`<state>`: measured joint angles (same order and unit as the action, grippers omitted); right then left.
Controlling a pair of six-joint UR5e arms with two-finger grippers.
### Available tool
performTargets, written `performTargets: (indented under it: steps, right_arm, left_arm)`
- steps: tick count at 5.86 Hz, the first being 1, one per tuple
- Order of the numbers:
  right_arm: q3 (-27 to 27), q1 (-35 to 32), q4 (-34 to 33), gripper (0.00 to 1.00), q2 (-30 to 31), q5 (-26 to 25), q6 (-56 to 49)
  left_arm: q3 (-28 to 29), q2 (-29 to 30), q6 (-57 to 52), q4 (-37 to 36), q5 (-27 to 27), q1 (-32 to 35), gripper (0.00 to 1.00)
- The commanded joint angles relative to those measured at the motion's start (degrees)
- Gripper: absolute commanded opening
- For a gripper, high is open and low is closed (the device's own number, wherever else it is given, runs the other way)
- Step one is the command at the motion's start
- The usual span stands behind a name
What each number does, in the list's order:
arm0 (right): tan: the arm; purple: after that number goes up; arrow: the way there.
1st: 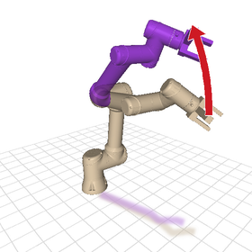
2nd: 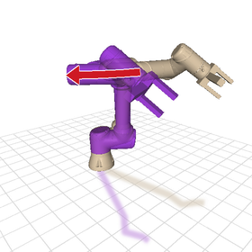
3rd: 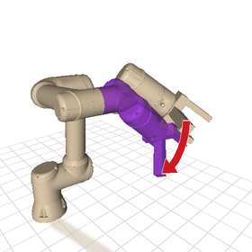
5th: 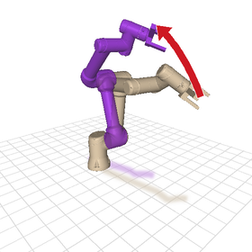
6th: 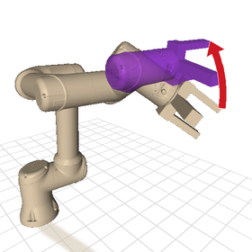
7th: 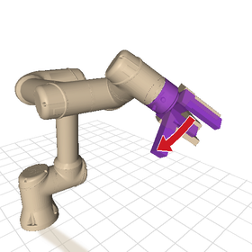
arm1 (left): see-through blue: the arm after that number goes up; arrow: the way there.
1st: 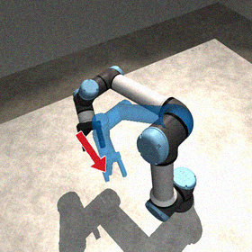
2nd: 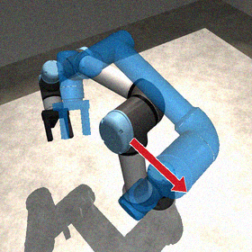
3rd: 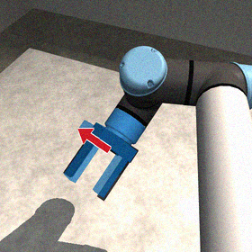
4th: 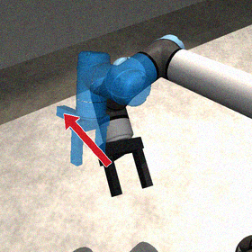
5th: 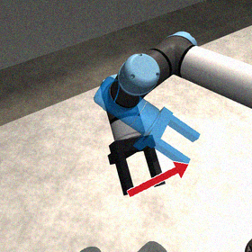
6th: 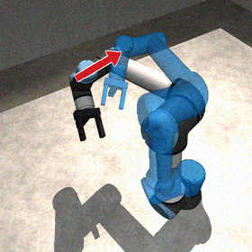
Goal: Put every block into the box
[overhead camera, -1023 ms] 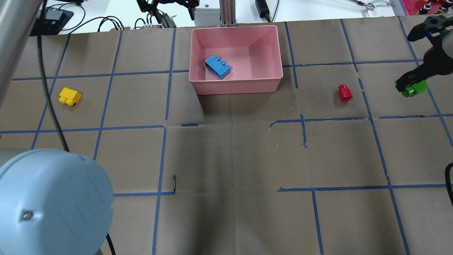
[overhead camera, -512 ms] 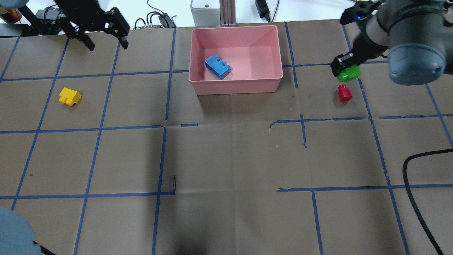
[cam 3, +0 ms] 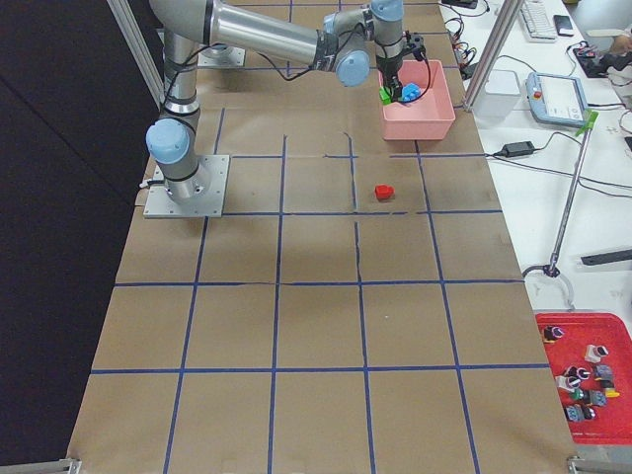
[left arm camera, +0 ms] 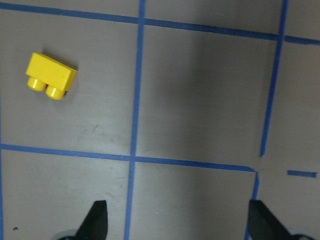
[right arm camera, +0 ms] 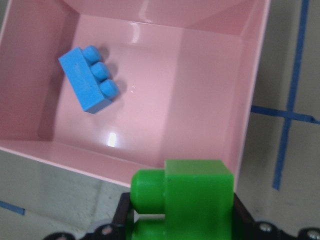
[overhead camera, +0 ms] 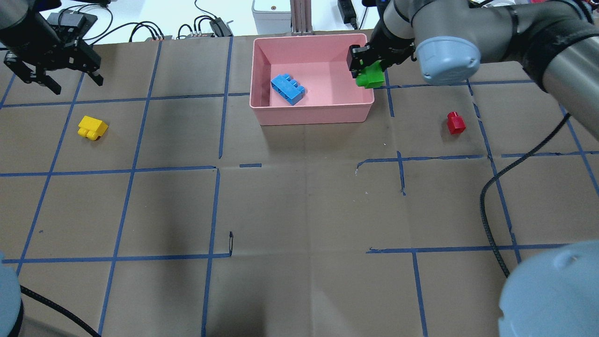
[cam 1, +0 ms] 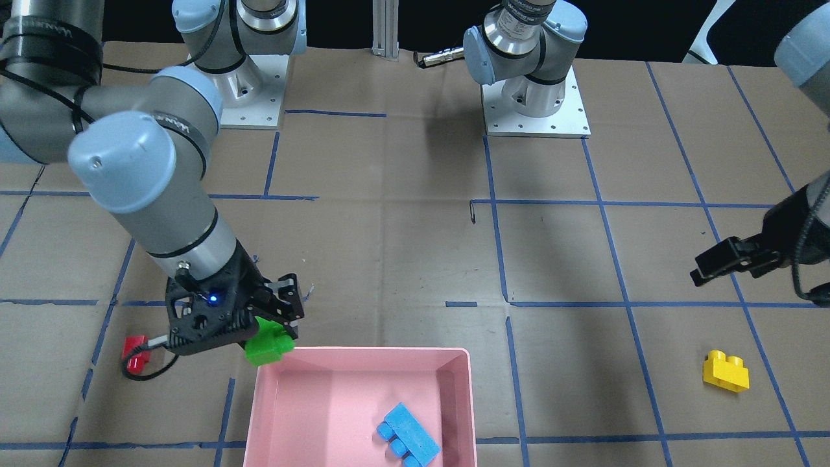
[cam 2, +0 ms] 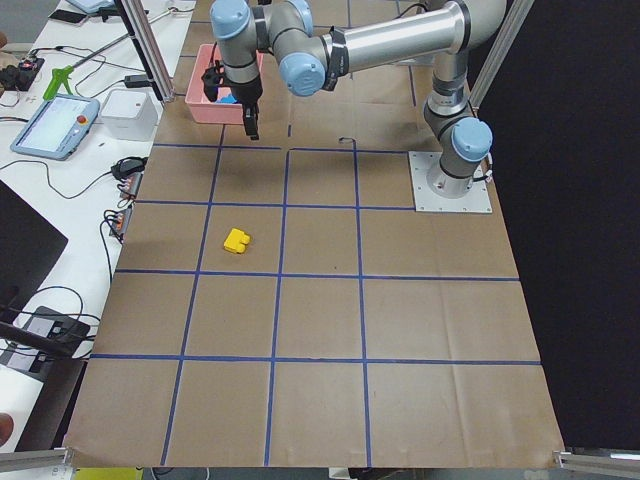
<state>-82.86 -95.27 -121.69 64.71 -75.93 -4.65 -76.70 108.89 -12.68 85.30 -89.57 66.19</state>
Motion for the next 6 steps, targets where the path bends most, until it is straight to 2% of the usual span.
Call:
performTargets:
  steps: [1, 2, 3, 4, 5, 6]
  right_arm:
    - [8.45, -2.02, -4.22, 0.09, -9.03, 5.52, 3.15]
    - [12.42, -2.03, -4.43, 0.10, -11.51, 5.62, 2.98]
    - [13.76, -2.03, -5.13, 0.10, -13.28, 5.62, 2.72]
    - [14.13, -2.03, -6.79, 0.11, -14.52, 5.62, 2.72]
    - [14.56, -2.03, -6.63, 0.96, -14.53, 5.45, 2.98]
    - [14.74, -2.03, -6.81, 1.00, -14.61, 5.53, 2.89]
  left_arm:
    - [0.32, 3.42, 4.37, -8.61, -3.32, -5.44, 0.99]
    - [0.41, 4.31, 13.81, -8.83, -3.07, -5.72, 0.99]
    - [1.10, 6.06, 26.18, -9.18, -2.81, -5.81, 1.00]
    - [3.46, 8.25, 32.56, -9.18, -2.80, -6.33, 1.00]
    - [6.09, 11.58, 38.72, -9.27, -2.37, -8.69, 1.00]
    - [8.03, 15.09, 42.52, -11.01, -2.37, -8.97, 1.00]
